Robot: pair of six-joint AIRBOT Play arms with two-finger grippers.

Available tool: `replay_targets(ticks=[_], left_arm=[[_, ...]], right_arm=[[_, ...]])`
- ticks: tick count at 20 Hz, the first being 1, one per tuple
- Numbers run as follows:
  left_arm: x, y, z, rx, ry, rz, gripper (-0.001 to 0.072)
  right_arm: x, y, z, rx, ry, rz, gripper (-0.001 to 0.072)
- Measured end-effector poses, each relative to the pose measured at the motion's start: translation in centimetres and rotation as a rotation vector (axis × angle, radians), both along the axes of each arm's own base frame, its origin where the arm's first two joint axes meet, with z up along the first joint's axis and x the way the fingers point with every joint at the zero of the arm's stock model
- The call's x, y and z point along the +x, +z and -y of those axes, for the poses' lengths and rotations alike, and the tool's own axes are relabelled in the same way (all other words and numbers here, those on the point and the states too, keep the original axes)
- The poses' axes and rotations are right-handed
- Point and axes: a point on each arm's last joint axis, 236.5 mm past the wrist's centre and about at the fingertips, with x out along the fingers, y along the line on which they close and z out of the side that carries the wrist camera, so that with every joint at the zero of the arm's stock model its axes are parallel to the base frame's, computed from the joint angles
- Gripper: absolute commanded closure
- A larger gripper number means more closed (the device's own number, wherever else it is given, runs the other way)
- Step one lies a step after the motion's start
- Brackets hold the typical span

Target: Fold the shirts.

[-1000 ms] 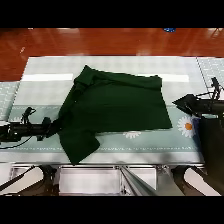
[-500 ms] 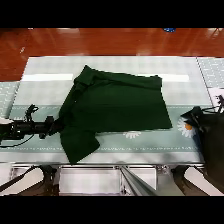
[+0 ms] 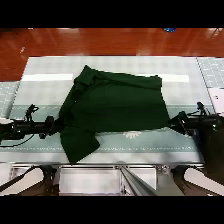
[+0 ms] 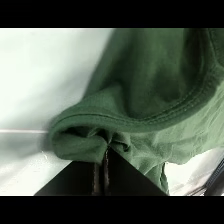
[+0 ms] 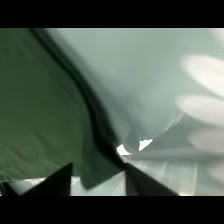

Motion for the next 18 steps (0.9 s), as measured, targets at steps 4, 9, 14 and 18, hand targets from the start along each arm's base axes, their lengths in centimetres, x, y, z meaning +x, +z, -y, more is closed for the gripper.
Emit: replay_targets(ticks=[4, 9, 14, 18], left_arm=[[1.1, 0.6, -0.5, 0.014, 0.01, 0.034, 0.0683], [8.3, 9.8, -1.6, -0.001, 0.029, 0.31, 0.0683], [14.6, 32.2, -3.0, 0.119, 0.039, 0.878, 0.0683], [12.2, 48.7, -3.5, 0.342, 0.061, 1.202, 0.0683]], right_arm=[[4.0, 0.7, -1.2, -0.034, 0.069, 0.112, 0.068], [12.2, 12.0, -3.0, -0.06, 0.205, 0.43, 0.0681], [17.0, 34.8, -2.5, -0.286, 0.238, 0.943, 0.068], [11.9, 51.2, -1.9, -0.555, 0.189, 1.282, 0.0681]])
